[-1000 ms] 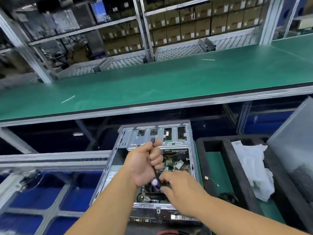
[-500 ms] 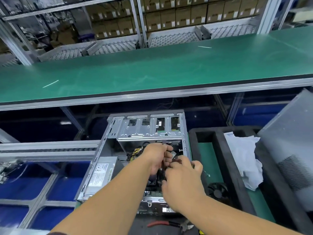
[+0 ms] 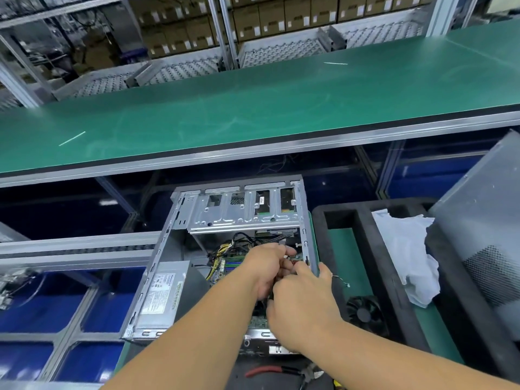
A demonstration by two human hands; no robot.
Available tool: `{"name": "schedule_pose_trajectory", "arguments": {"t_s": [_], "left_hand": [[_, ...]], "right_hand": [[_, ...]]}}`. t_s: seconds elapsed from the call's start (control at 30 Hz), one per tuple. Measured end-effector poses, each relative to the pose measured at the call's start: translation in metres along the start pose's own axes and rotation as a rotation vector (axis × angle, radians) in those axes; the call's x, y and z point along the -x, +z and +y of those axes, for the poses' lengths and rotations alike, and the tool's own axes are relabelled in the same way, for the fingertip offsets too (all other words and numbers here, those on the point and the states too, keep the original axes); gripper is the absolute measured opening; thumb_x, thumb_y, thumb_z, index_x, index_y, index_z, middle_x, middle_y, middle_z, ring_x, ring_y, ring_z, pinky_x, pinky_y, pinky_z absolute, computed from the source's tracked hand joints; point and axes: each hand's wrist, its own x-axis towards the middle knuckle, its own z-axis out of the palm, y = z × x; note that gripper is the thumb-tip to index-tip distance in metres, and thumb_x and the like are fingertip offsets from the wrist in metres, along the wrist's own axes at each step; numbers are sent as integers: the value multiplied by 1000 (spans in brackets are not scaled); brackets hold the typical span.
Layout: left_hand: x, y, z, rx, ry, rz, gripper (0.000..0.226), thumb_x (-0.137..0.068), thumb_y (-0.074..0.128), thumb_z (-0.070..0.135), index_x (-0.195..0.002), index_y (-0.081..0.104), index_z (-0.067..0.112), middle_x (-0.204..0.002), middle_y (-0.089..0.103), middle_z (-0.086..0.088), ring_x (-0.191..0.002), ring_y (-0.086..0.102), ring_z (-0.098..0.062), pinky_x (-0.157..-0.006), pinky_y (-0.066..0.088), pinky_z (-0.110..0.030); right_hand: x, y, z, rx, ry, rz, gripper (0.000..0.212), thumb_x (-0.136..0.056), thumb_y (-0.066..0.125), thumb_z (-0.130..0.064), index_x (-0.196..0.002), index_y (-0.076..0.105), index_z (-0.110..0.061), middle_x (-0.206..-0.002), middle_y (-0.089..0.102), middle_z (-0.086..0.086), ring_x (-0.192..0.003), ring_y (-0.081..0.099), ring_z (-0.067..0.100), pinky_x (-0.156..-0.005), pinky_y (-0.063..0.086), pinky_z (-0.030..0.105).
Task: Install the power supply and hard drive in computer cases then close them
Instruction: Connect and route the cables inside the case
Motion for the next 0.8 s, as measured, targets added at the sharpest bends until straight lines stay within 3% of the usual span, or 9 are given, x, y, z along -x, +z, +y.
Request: {"name": "schedule_pose_trajectory", "arguments": {"t_s": [0.17,0.37,0.53,0.8], "left_hand": [[-6,-1,-7,101,62,92,31,-107,42,17,-99,70,7,-58,54,-2,-49,44,-14,-48,35,-26],[-10,-5,-4,66,85,64,32,-105,45,17,-89,72,9,-57,56,0,-49,45,-12,-47,34,-26],[-11,-2,-6,91,86,75,33,-104,47,17,-89,74,7,-57,57,-1,-47,46,-12,-45,37,-25],[-13,1,-4,198,50,46,32,-106,47,16,-93,74,4,-59,58,-2,-48,47,-12,-46,37,-23]], "right_hand": [[1,0,1,-55,-7,45,23,-91,48,-36,-98,69,-29,-107,64,-9,-123,39,20,-113,9,63],[0,2,0,-53,-8,68,23,-92,49,-40,-100,68,-29,-107,63,-7,-120,40,21,-111,15,62],[0,1,1,-66,-10,55,26,-93,49,-42,-106,67,-29,-115,61,-8,-124,38,20,-112,16,61],[0,1,1,-85,5,59,26,-91,46,-41,-102,66,-29,-110,61,-9,-121,40,18,-111,20,59]]}}
